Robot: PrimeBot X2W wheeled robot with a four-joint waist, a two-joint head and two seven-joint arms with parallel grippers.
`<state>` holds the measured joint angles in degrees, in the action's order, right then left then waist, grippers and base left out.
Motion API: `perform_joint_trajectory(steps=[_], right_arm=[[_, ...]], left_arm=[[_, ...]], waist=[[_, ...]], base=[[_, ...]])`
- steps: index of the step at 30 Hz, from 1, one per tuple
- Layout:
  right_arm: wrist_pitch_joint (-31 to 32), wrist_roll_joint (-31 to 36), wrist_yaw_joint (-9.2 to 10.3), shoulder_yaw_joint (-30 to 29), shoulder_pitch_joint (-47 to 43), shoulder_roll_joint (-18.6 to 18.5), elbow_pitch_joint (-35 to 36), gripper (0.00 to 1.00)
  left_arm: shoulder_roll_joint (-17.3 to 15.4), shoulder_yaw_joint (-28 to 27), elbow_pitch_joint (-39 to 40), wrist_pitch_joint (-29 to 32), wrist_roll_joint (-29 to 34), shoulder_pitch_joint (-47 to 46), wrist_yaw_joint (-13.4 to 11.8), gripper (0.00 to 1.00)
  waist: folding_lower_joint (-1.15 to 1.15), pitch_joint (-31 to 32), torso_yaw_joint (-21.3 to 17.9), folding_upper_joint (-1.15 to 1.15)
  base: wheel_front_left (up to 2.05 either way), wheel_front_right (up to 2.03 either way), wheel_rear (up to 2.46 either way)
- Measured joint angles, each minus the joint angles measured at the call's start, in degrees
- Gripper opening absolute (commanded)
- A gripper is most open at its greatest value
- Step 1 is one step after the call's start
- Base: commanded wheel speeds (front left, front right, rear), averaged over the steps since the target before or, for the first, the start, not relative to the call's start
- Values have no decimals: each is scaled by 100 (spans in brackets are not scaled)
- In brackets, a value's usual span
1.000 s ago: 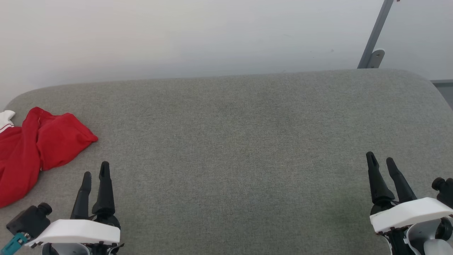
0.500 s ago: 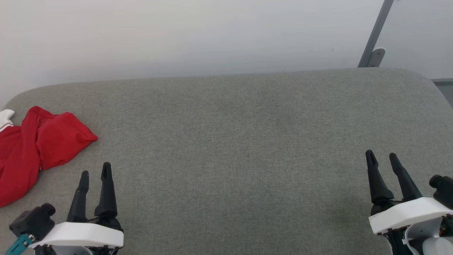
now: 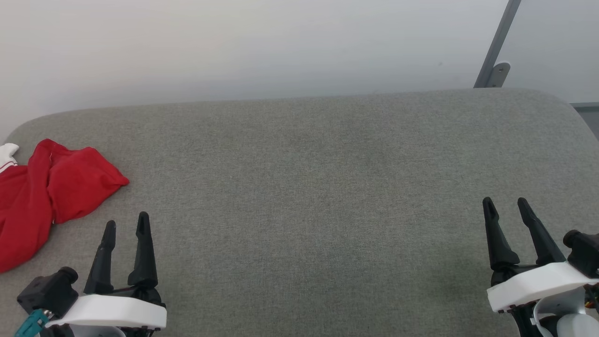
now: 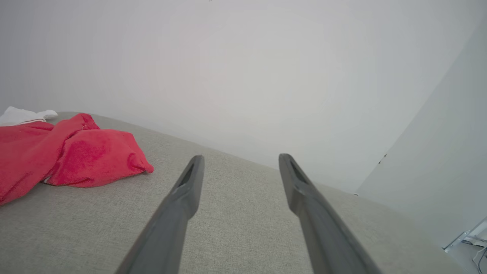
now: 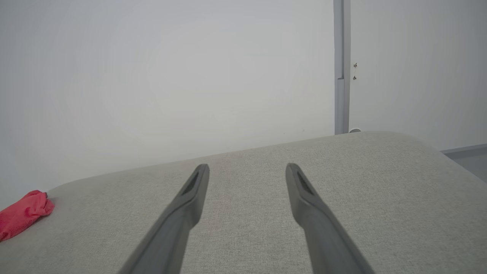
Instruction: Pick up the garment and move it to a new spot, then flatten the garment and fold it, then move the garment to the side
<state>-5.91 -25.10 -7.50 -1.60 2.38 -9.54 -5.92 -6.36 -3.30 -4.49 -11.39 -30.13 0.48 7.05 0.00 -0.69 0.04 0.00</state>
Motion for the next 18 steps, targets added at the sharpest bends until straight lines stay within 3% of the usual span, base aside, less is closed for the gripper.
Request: perform_joint_trajectory(steps=[18], right_arm=[[-189,829,0,16,-39,-64,190,100]], left_arm=[[-69,11,118,-227,733,64,10,100]], waist=[[0,-33,36,0]], base=[[0,0,0]])
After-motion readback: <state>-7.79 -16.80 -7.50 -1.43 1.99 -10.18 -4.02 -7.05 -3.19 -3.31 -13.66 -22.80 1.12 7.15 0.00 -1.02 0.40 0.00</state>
